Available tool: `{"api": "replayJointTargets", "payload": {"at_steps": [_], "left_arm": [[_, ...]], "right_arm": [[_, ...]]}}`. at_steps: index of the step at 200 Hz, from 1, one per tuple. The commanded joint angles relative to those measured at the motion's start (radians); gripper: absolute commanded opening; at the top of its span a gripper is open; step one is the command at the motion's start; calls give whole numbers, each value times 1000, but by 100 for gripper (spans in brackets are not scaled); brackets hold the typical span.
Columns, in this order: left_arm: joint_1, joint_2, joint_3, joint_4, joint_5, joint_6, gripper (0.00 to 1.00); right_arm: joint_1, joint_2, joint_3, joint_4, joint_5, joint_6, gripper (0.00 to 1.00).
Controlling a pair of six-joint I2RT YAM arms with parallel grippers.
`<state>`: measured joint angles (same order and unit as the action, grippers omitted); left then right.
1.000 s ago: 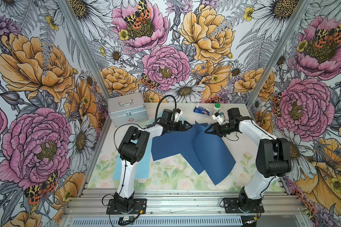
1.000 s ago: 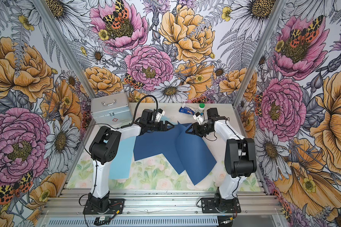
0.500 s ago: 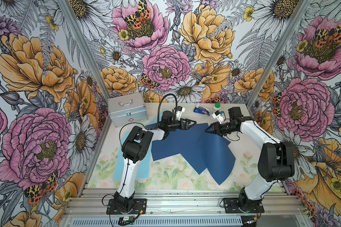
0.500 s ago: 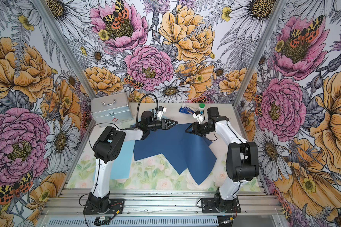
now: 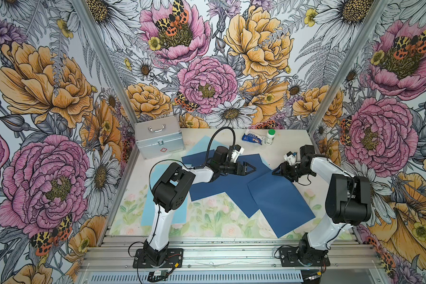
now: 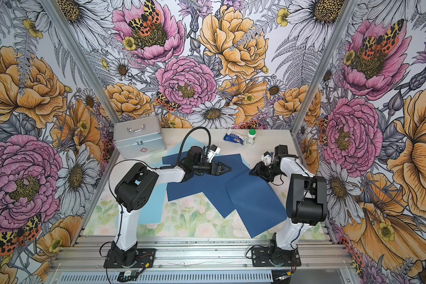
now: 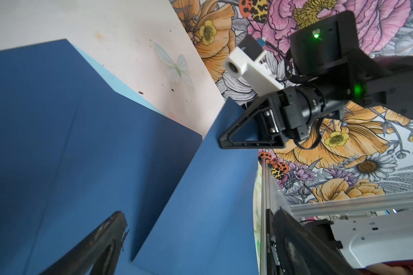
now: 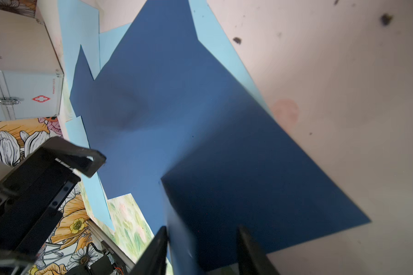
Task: Sort the scattered colored papers by color
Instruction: Move the colored paper at the center of the board.
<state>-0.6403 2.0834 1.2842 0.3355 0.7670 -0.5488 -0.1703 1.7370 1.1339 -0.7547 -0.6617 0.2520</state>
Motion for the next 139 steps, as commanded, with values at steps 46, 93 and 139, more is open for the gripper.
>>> {"api": "replayJointTargets", "payload": {"at_steps": [46, 93, 139], "left_arm": [[-56, -27, 48, -174, -33, 69, 99], [-201, 18, 193, -314, -59, 108, 99], [-281, 164, 374, -359, -7, 92, 99]], "right_arm": [[-127, 60, -2, 19, 106, 33, 53], [-186, 118, 89, 23, 231, 62, 55], [-193, 156, 195, 19, 349, 99, 72]]}}
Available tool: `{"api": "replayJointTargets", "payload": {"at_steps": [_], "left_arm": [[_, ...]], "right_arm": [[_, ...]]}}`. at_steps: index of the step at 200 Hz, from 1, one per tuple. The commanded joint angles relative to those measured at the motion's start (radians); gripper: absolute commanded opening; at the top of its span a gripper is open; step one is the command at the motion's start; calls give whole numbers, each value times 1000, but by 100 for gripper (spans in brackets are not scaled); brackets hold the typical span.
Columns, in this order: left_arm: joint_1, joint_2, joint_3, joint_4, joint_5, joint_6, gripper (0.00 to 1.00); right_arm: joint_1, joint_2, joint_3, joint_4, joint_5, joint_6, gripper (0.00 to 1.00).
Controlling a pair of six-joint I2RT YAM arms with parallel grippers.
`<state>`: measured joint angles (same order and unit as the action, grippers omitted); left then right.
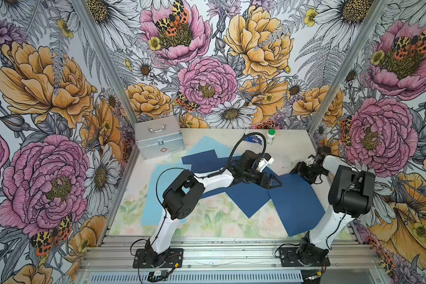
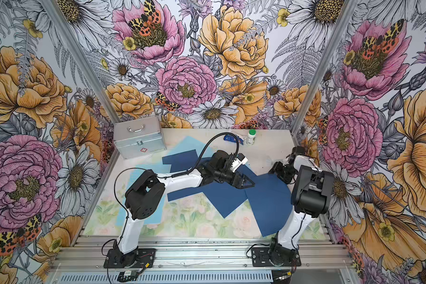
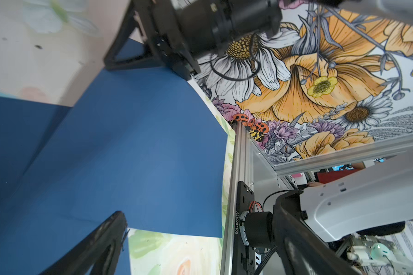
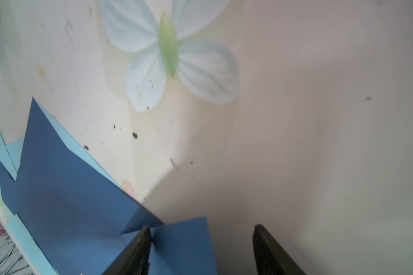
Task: Sort the scattered colored papers by color
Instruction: Move the colored paper at the center of the board.
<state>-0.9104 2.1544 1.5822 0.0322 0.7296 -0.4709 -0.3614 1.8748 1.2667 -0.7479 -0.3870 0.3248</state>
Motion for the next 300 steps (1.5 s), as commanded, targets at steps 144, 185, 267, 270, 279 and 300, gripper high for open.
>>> {"api": "replayJointTargets", "payload": {"at_steps": [144, 185, 267, 270, 279, 300], "left_arm": [[-20, 496, 668, -421, 38, -58, 99], [-37, 463, 705, -439, 31, -49, 99], [-73, 611, 902, -443, 45, -149, 99], [-71, 617, 907, -449, 40, -155, 99], [-65, 636, 920, -462, 31, -179, 99], [-50, 666, 930, -463, 33, -233, 99]], "right_arm": [[-20, -59, 4, 14, 469, 98, 100], [-20, -32, -7, 25, 383, 128, 100], [-25, -6, 24, 38, 350, 159, 100], [-25, -6, 25, 38, 350, 160, 100], [-24, -8, 25, 41, 350, 161, 100], [-24, -11, 27, 43, 352, 164, 100]]}}
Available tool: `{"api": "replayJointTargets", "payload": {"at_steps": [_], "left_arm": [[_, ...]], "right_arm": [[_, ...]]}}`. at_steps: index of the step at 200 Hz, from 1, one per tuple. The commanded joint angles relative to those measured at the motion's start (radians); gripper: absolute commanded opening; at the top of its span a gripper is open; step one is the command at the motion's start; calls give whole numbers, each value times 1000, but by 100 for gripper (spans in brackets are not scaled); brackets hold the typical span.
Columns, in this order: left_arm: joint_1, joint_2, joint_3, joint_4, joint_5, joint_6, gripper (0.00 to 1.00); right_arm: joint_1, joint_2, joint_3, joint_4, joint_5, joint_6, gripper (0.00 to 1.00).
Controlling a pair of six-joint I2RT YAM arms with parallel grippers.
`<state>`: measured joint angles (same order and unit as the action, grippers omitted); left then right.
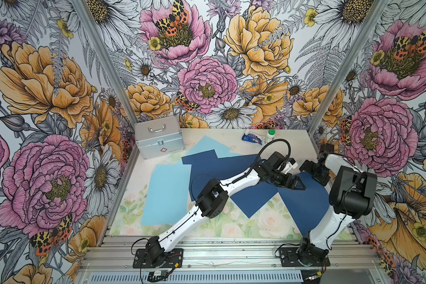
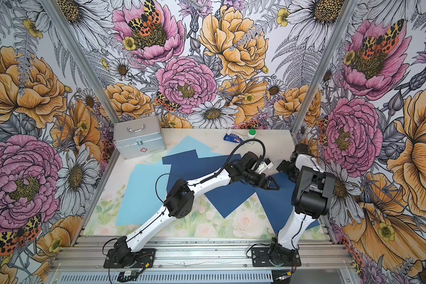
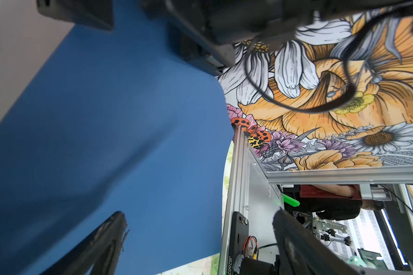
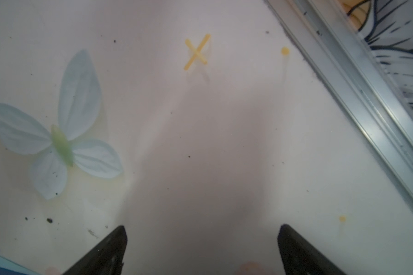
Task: Sort the scattered colored papers by color
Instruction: Move the colored paper at the center of the board, then pick up the colored paper.
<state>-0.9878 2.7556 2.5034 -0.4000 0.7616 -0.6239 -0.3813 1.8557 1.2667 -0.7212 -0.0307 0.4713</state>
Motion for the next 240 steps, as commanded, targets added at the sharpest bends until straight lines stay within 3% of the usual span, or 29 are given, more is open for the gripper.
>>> {"api": "replayJointTargets", "payload": {"at_steps": [1, 87, 146, 157, 180, 201, 217, 240], "left_arm": [[28, 66, 8, -31, 1, -82, 99], [46, 96, -17, -69, -45, -152, 99], [63, 122, 43, -69, -45, -158, 99], [70, 139, 86, -68, -39, -151, 99], [79, 173, 213, -67, -46, -112, 99], [87, 143, 284, -68, -66, -52, 99], [89, 29, 208, -68, -102, 39, 99], [89, -217, -44, -69, -242, 196, 99]], "right_arm": [[-5, 7, 28, 17, -5, 18, 100], [-19, -77, 109, -3, 120, 7, 100], [10, -205, 93, -10, 105, -39, 100], [3, -226, 66, -2, 38, -9, 100], [-28, -209, -3, 73, -346, 17, 100], [39, -283, -43, 82, -293, 0, 100], [76, -370, -95, 109, -196, 29, 100], [47, -395, -165, 202, -444, 125, 100]]}}
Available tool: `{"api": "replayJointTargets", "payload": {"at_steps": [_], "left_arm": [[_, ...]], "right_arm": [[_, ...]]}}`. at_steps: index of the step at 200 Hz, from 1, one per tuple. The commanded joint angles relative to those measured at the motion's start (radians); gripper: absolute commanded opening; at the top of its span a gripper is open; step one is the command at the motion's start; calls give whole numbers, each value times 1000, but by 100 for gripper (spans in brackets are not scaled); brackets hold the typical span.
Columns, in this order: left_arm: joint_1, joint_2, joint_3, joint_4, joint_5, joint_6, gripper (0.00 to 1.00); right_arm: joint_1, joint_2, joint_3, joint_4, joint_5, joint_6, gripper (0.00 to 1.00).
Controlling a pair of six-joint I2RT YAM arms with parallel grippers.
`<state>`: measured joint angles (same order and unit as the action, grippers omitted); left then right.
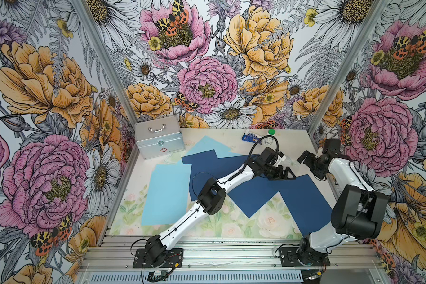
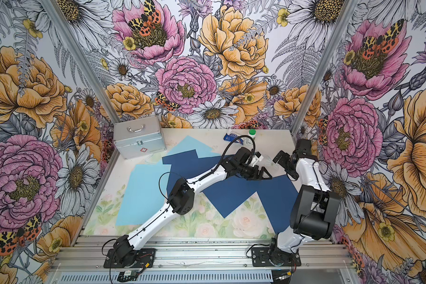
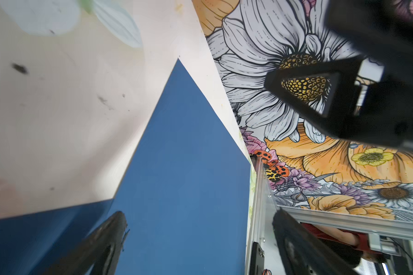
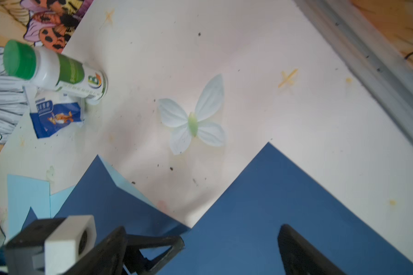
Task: Sort the scattered colored papers by color
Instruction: Pick up the colored paper.
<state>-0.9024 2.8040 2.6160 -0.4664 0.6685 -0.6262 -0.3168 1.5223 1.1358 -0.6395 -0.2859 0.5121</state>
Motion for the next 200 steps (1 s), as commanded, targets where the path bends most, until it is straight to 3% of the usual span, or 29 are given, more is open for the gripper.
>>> {"api": "replayJointTargets", "payload": {"at_steps": [1, 12, 34, 57, 72, 88, 131, 200], "left_arm": [[4, -275, -171, -4, -157, 204, 99], [3, -393, -299, -20, -274, 255, 99], [-8, -581, -503, -105, -659, 289, 99], [22, -673, -629, -171, -768, 162, 99], [68, -699, -696, -202, -657, 49, 99], [107, -759, -822, -198, -625, -74, 99], [130, -859, -1079, -196, -512, -103, 99], [147, -1018, -1398, -101, -443, -305, 99]], "right_arm": [[-16, -61, -35, 123, -197, 83, 100], [23, -56, -36, 130, -233, 45, 100], [93, -50, -34, 130, -194, -6, 100], [130, -21, -29, 138, -150, -21, 100], [155, 20, -5, 130, -144, -50, 100], [185, 80, 31, 118, -127, -86, 100], [276, 242, 157, 45, 21, -187, 100], [286, 408, 215, 33, -102, -195, 97]]}}
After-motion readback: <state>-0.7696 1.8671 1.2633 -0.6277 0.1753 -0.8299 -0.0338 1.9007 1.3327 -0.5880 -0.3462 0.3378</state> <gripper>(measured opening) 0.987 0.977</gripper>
